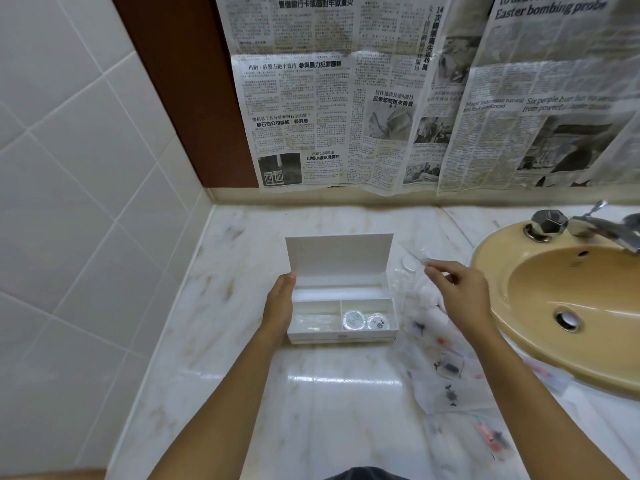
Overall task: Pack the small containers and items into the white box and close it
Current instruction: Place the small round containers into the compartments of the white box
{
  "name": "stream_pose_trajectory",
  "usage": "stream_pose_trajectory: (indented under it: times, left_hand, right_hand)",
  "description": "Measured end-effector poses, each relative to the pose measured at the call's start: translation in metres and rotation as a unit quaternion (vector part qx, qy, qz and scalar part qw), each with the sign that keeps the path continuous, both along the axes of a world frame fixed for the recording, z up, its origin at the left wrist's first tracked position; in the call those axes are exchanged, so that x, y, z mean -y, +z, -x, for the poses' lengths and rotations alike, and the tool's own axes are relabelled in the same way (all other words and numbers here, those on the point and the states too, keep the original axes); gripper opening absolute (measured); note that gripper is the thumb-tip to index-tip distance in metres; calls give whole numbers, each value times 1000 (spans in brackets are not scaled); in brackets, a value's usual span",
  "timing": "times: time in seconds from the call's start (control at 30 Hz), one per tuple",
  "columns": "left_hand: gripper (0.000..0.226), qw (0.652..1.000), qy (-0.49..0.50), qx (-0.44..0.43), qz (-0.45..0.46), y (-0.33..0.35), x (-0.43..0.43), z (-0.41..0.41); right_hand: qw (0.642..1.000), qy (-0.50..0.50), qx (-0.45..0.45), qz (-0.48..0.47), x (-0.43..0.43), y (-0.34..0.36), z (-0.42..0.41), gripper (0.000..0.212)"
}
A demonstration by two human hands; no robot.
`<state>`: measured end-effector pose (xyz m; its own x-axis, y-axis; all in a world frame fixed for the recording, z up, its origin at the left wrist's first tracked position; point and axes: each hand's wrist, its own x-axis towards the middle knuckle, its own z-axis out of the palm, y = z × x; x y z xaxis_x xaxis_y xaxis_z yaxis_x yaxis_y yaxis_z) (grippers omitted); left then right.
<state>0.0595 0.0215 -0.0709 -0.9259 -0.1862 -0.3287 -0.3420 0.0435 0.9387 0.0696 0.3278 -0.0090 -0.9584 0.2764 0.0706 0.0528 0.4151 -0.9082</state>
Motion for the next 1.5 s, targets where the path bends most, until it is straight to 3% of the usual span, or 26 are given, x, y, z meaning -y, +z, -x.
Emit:
stream_pose_trajectory:
  times: [0.1, 0.3, 0.47, 0.63, 0.9, 1.07, 1.3, 1.43, 1.5]
  left_hand:
    - [33, 1000, 1, -6, -2, 1, 0, 0]
    - [35, 1000, 2, -2, 4, 3, -1, -1]
    - [35, 1000, 5, -6, 15, 2, -1, 0]
    - [35, 1000, 6, -9, 22, 4, -2, 0]
    - [37, 1000, 6, -9, 28, 6, -3, -1]
    - [35, 1000, 9, -14, 26, 4, -3, 0]
    - [23, 1000, 8, -11, 14, 5, -3, -1]
    - [31, 1000, 7, -16, 19, 1, -1, 0]
    - [33, 1000, 5, -17, 20, 0, 0, 0]
  right_hand:
    - [995, 23, -25, 95, 3, 18, -15, 15]
    - [987, 115, 11, 112, 31, 27, -30, 7]
    - [982, 185, 14, -27, 71, 9, -22, 9]
    - [953, 252, 42, -162, 109, 1, -13, 10]
    - [916, 314, 78, -238, 133, -3, -10, 11]
    - [927, 267, 37, -261, 119, 2, -9, 18]
    - [971, 62, 53, -226, 57, -1, 6, 20]
    - [954, 16, 143, -264, 23, -18, 16, 18]
    - [935, 42, 182, -300, 16, -26, 19, 33]
